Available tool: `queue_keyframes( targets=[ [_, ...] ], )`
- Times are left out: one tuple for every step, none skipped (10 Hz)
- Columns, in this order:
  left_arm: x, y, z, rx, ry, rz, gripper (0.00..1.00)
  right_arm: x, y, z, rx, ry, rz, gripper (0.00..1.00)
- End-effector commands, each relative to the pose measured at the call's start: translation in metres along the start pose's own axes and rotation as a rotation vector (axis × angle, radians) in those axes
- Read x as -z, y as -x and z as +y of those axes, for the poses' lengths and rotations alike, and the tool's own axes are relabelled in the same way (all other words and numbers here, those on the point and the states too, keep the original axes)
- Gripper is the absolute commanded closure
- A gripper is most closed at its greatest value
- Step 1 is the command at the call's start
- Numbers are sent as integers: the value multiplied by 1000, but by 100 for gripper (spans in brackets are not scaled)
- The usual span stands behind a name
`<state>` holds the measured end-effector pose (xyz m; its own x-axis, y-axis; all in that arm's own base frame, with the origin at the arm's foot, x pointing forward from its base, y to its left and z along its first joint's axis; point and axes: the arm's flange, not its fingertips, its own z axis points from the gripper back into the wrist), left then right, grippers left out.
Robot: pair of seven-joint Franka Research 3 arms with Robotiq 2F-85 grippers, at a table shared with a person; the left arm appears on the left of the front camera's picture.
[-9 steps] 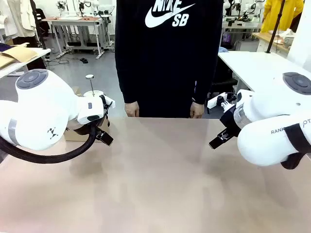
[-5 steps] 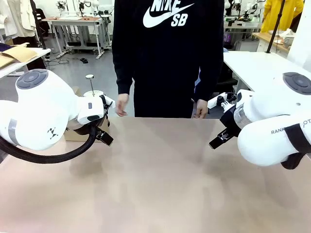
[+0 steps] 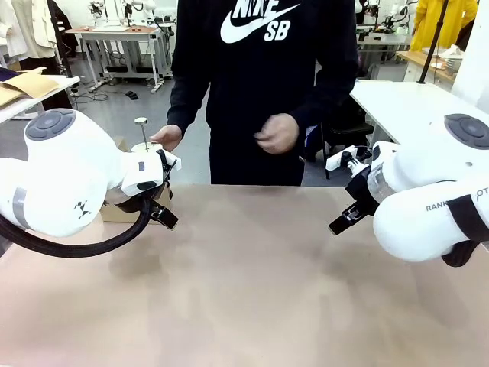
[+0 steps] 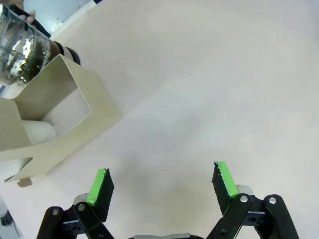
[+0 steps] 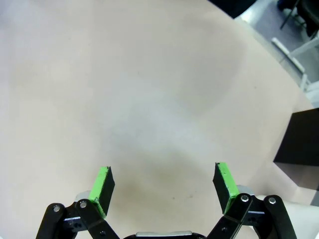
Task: Pour a drink into a cup and package it in a carrier.
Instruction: Pick up the 600 ml Paper Cup and place it in the middle top area of the table.
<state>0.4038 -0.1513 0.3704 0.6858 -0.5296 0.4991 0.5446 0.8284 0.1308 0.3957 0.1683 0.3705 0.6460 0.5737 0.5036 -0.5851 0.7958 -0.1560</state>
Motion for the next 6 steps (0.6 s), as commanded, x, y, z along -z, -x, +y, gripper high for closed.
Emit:
queue_keyframes(
  targets=[
    [0, 0, 0, 0, 0, 0, 0, 0, 0, 0, 1, 0, -1, 0],
    [0, 0, 0, 0, 0, 0, 0, 0, 0, 0, 0, 0, 0, 0],
    [0, 0, 0, 0, 0, 0, 0, -23, -20, -17, -28, -6, 0, 0],
    [0, 0, 0, 0, 0, 0, 0, -44, -42, -28, -61, -30, -2, 0],
    [0, 0, 0, 0, 0, 0, 0, -72, -63, -41, -81, -32, -11, 0],
    [0, 0, 0, 0, 0, 0, 0, -110, -80, -60, -93, -40, -21, 0]
  ],
)
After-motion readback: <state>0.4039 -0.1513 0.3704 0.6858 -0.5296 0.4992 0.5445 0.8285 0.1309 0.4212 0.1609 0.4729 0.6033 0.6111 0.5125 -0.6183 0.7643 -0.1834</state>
